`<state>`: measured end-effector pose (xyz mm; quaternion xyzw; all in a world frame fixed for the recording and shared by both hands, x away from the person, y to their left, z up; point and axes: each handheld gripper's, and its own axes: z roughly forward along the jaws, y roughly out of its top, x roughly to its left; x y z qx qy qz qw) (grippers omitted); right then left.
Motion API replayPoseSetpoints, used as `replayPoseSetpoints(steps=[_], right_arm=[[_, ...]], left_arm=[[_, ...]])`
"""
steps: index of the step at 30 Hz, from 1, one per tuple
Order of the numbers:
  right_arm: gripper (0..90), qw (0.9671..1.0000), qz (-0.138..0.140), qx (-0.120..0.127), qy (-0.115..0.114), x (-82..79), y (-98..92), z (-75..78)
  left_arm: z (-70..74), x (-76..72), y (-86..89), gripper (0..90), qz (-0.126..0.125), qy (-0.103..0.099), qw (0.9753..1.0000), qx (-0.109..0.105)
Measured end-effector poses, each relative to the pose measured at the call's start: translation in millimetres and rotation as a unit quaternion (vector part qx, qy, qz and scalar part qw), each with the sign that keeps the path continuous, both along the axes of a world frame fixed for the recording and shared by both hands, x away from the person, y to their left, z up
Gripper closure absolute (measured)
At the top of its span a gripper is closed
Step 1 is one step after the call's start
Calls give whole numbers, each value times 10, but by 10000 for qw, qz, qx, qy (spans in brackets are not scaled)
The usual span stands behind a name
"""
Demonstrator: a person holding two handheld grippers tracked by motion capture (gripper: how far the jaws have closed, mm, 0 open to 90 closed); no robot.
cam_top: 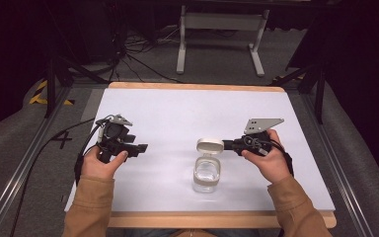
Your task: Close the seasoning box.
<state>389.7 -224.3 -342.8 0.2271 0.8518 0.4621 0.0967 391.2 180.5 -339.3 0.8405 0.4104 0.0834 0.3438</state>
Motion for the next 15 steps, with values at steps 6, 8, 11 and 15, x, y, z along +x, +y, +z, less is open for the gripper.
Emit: replayPoseSetpoints(steps=[6, 8, 11, 15], right_arm=[[900, 9999, 118, -30, -7, -52, 28, 14], [900, 9998, 175, -52, -3, -68, 38, 17], [900, 9996, 249, -90, 6, -97, 58, 19], [900, 9996, 259, -85, -14, -114, 60, 28]], left_arm=[[-4, 16, -26, 417, -20, -2, 10000, 6], [-2, 18, -43, 416, -12, 17, 10000, -18], [1, 26, -51, 416, -40, 23, 10000, -12], [0, 34, -56, 416, -63, 5, 10000, -21]])
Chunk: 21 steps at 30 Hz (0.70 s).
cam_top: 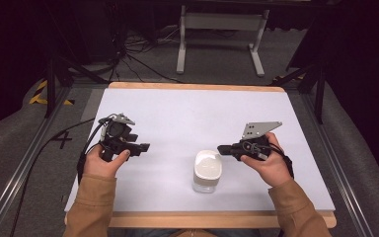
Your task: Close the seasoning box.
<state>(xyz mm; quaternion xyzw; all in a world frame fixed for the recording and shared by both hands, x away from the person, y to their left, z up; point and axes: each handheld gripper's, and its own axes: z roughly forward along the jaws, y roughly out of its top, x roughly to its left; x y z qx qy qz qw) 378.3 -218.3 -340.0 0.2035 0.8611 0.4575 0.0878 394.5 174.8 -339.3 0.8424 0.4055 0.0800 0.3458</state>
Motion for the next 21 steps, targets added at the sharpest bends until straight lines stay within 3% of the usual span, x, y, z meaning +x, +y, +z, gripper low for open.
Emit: replayPoseSetpoints(steps=[5, 8, 9, 12, 17, 21], right_arm=[[897, 9999, -65, 120, -44, -7, -28, 22], [781, 9991, -207, 366, -13, -5, -68, 41], [781, 9991, -207, 366, -13, -5, -68, 41], [696, 9952, -417, 862, 201, 2, -144, 69], [629, 9915, -893, 942, 36, 9, -293, 119], [600, 9885, -1115, 1018, -40, 8, -416, 157]], left_arm=[[3, -1, -3, 416, 14, 1, 10000, -11], [7, 0, 3, 415, 41, -25, 10000, 6], [7, 0, 3, 414, 41, -25, 10000, 6], [16, 1, 9, 414, 40, -27, 10000, 5], [28, -2, 13, 414, 64, -59, 10000, -14], [33, 2, 12, 412, 58, -78, 9999, -42]])
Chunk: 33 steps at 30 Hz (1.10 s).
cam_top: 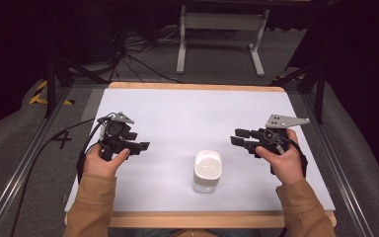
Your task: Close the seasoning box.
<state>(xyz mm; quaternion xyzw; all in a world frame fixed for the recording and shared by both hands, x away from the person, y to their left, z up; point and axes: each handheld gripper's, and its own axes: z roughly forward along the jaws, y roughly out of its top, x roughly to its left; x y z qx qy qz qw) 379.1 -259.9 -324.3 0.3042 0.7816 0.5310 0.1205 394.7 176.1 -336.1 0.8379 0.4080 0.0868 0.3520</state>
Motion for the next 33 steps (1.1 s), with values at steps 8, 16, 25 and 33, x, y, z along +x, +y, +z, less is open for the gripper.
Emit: replayPoseSetpoints(steps=[8, 16, 25, 33], right_arm=[[556, 9979, -635, 70, -119, -1, -351, 64], [490, 9931, -1149, -159, -160, 15, -629, 39], [431, 9836, -1653, -619, -362, 50, -846, -43], [425, 9729, -1975, -1192, -117, 162, -983, -250]], left_arm=[[5, 22, -16, 411, -40, 10, 10000, 12], [-1, 57, -41, 409, -72, -12, 10000, 21], [-5, 75, -54, 407, -95, 17, 10000, 1], [-13, 96, -52, 407, -120, 20, 9999, 25]])
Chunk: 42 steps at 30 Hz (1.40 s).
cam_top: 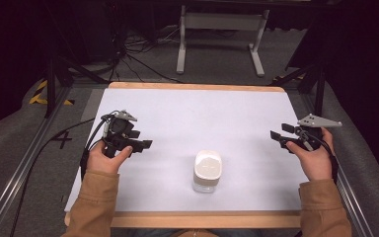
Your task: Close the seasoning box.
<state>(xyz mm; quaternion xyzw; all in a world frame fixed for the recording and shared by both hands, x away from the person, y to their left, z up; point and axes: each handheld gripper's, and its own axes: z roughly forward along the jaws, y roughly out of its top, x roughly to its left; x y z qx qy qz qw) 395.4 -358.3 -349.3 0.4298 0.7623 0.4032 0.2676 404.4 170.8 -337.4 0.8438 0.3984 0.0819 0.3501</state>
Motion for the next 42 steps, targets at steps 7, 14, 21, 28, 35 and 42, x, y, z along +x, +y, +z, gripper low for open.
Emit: replayPoseSetpoints(steps=[7, 14, 21, 28, 35, 42], right_arm=[[412, 9993, -228, -98, 268, 90, -113, -217], [407, 9974, -258, -252, 629, 173, -162, -452], [408, 9952, -161, -393, 884, 213, -116, -615], [406, 9923, -14, -549, 1106, 222, -44, -759], [398, 9917, 97, -653, 1101, 220, -8, -782], [402, 9929, 199, -359, 1117, 208, 20, -780]], left_arm=[[-15, 14, -17, 407, 4, 26, 10000, -24], [-21, 18, -21, 407, 29, 64, 10000, -40], [-40, 37, -6, 406, 24, 109, 9999, -30], [-34, 37, -14, 407, 10, 66, 10000, -55], [-20, 39, -16, 406, -27, 61, 10000, -21], [-13, 45, -37, 405, -59, 55, 10000, -37]])
